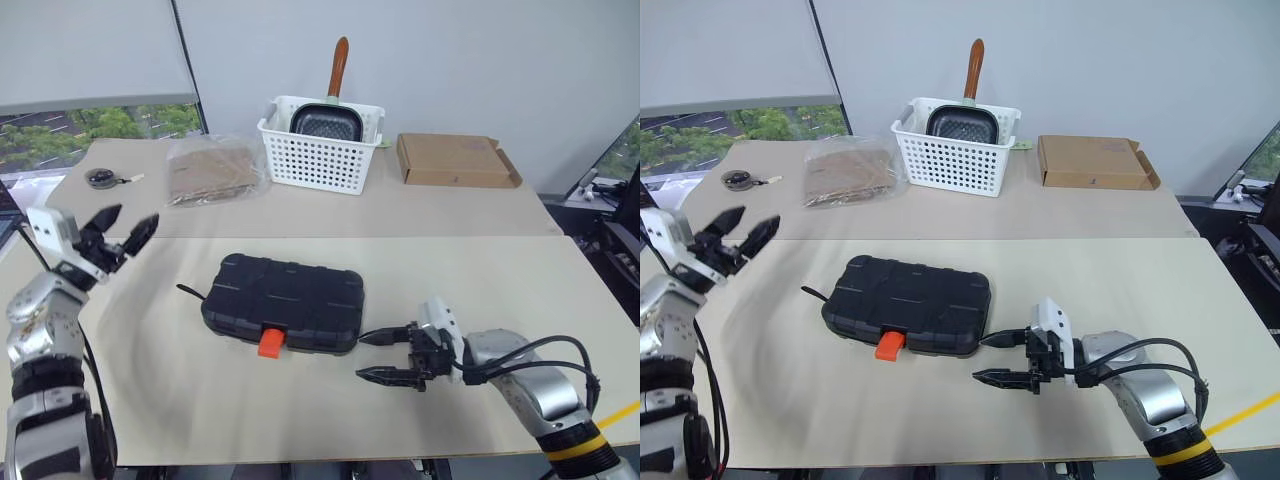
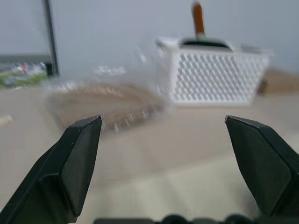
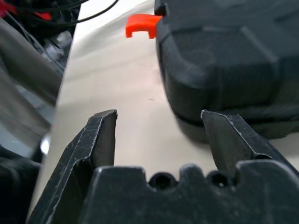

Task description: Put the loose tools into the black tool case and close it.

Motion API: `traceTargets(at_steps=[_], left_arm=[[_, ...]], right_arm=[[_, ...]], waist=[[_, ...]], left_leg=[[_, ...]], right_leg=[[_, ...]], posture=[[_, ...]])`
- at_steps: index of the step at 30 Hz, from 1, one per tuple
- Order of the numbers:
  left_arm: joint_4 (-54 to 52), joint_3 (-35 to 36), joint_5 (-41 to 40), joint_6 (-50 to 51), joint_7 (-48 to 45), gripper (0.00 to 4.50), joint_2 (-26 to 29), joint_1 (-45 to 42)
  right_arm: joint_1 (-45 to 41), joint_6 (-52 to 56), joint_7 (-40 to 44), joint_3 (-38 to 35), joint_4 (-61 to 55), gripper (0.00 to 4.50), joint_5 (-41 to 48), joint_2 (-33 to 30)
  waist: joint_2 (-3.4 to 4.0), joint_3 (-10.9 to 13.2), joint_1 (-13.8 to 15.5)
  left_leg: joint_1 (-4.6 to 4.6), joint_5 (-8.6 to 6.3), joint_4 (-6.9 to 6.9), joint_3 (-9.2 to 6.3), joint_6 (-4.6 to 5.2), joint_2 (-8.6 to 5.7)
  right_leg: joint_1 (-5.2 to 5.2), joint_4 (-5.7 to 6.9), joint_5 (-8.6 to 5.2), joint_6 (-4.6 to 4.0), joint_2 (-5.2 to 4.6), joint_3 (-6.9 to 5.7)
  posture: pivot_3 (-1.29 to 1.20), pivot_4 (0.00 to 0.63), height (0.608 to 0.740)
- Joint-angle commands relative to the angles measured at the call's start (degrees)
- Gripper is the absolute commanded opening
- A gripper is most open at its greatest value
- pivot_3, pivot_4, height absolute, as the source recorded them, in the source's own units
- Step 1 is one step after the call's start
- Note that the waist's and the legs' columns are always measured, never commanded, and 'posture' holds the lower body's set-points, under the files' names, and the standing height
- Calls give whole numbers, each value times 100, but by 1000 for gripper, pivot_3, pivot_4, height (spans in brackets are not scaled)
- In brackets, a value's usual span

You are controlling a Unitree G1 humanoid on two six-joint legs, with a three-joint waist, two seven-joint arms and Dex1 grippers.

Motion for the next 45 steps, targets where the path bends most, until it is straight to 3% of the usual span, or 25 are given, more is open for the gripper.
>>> traceTargets(at_steps=[1, 3, 8, 20, 36, 45], left_arm=[[-323, -272, 35, -6, -353, 4500, -205, -299], [-649, -630, 85, 52, -688, 4500, -434, -338], [-1063, -1279, 386, -38, -1062, 4500, -816, -320], [-279, -1869, 1277, -707, -1277, 4500, -1002, -282], [-1043, -1951, 1286, -309, -1283, 4500, -1010, 288], [-1684, -1986, 1279, 295, -852, 4500, -1229, 426]], right_arm=[[-64, 743, -351, 141, -372, 3346, 358, 269], [-121, 1526, -706, -93, -324, 3346, 1103, 629], [-146, 2304, -981, -122, -517, 3346, 1504, 827], [-301, 2958, -1498, -235, -569, 3346, 2080, 1275], [-1319, -39, -2962, -437, 1716, 3346, -546, 2518], [-1812, -909, -3376, -660, 2524, 3346, -1103, 2903]], waist=[[-2, -1, -11], [-5, 0, -19], [-9, 3, -13], [-9, 3, -1], [-4, 3, -48], [-2, 4, -59]], left_leg=[[0, -1, 0, 1, 1, 1], [-3, -2, -1, 4, 3, 0], [-8, -2, 8, 6, 4, -3], [-14, -7, 8, -1, 12, -5], [5, 3, 8, 1, -4, -2], [-8, 5, 8, 7, 10, -7]], right_leg=[[0, -2, 0, 0, 2, 0], [-1, -2, 0, 0, 4, 1], [-2, -1, 2, -2, 5, 2], [-2, -9, 2, 3, 6, 0], [1, 12, 8, 15, 6, 10], [-2, 4, 8, 14, 4, 13]], posture=[[0, 150, 700], [0, 150, 700], [0, 150, 700], [0, 150, 700], [0, 150, 700], [0, 150, 700]])
